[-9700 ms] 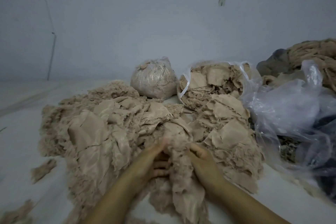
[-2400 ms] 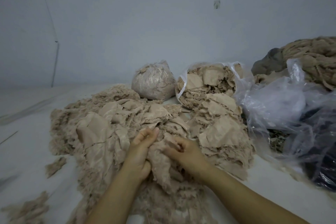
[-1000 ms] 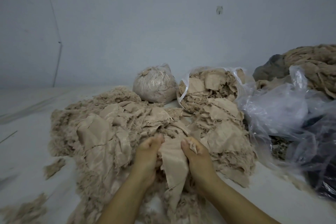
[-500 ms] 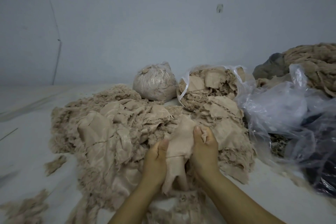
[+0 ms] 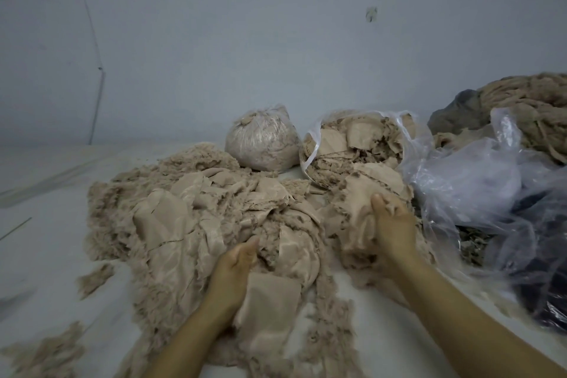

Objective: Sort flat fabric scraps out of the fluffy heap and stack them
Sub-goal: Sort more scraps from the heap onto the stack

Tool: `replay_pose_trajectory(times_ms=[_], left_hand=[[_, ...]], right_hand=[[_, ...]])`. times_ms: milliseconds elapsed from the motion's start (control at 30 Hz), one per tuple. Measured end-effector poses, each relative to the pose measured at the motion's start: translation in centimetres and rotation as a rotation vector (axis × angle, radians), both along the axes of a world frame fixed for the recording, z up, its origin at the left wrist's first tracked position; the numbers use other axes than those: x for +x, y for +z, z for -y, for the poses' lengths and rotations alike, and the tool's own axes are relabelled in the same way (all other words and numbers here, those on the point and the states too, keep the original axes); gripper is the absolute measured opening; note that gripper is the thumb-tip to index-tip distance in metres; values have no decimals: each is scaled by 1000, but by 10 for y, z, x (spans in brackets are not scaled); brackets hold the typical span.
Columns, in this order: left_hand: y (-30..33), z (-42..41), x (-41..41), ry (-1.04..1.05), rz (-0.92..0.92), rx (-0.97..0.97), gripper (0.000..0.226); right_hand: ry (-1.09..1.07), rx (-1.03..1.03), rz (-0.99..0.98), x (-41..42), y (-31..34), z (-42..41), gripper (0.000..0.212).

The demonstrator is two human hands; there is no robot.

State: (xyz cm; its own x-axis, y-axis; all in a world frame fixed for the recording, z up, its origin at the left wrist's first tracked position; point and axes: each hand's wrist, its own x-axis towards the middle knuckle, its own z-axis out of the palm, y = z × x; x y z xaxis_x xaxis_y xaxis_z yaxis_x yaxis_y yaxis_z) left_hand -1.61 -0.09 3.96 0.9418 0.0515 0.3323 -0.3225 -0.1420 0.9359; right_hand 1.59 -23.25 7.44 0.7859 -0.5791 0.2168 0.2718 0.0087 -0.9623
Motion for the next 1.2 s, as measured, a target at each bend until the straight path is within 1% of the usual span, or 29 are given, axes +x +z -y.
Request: replay_pose_trajectory(times_ms=[33, 67, 100, 133, 167, 200, 233, 267, 300, 367, 400, 433, 467, 500, 533, 600, 700, 733, 767, 833, 900, 933, 967, 1000, 1067, 1100, 1133, 1167, 1200], left_hand=[[0, -5, 1, 29, 5, 29, 36], [2, -8, 1, 41, -21, 70, 40], [4, -8, 2, 40, -76, 99, 53], [6, -9, 4, 33, -153, 110, 57], [8, -10, 6, 5, -248, 112, 58], [12, -11, 5, -59, -336, 121, 54], [12, -12, 5, -159, -392, 135, 44], [11, -12, 4, -263, -432, 140, 33], [11, -12, 3, -344, -441, 141, 25], [12, -8, 1, -420, -415, 71, 19], [14, -7, 0, -418, -388, 21, 18], [15, -5, -1, -376, -344, -4, 19], [16, -6, 0, -282, -293, 8, 21], [15, -8, 2, -163, -251, 48, 25], [15, -10, 4, -62, -225, 79, 27], [13, -14, 6, 17, -211, 64, 29], [17, -21, 8, 13, -258, -169, 26], [19, -23, 8, 13, -257, -206, 27], [20, -24, 8, 6, -253, -184, 31], [21, -18, 4, -54, -300, -40, 51], [20, -5, -2, -167, -454, 29, 69], [17, 2, -5, -228, -530, 30, 71], [16, 8, -7, -276, -574, 18, 69], [14, 13, -9, -302, -589, -50, 59], [13, 21, -10, -280, -562, -308, 34], [12, 22, -9, -235, -517, -420, 26], [12, 21, -7, -198, -452, -451, 21], [13, 20, -5, -193, -380, -394, 18], [14, 20, -5, -220, -314, -294, 16]], right_hand=[[-1, -109, -59, 3, 6, 14, 12], [5, -268, -159, 6, 10, 27, 19], [1, -468, -301, 8, 12, 36, 35], [-36, -678, -418, 8, 13, 40, 52], [-91, -861, -459, 5, 13, 37, 62], [-131, -976, -402, -1, 14, 28, 62], [-87, -983, -301, -7, 14, 18, 56], [79, -911, -203, -14, 12, 5, 47], [322, -814, -158, -22, 6, -10, 40], [822, -636, -202, -38, -8, -43, 32], [957, -587, -226, -42, -17, -53, 23], [1013, -547, -231, -44, -24, -61, 8], [991, -554, -220, -43, -29, -65, 9], [929, -567, -201, -41, -32, -65, 20], [869, -575, -189, -40, -32, -63, 25], [793, -545, -159, -39, -28, -56, 26], [656, -365, -155, -37, -25, -40, 28], [624, -316, -165, -36, -26, -35, 30], [619, -284, -173, -36, -26, -33, 30], [670, -233, -166, -39, -25, -35, 25], [725, -150, -121, -40, -27, -43, 19], [752, -84, -93, -40, -28, -47, 18], [780, 1, -71, -40, -27, -51, 17], [803, 74, -60, -41, -27, -53, 16], [838, 115, -71, -42, -28, -52, 19], [855, 75, -119, -43, -30, -50, 26], [867, -2, -193, -45, -32, -48, 35], [863, -104, -260, -47, -33, -48, 42], [837, -197, -288, -48, -34, -47, 45]])
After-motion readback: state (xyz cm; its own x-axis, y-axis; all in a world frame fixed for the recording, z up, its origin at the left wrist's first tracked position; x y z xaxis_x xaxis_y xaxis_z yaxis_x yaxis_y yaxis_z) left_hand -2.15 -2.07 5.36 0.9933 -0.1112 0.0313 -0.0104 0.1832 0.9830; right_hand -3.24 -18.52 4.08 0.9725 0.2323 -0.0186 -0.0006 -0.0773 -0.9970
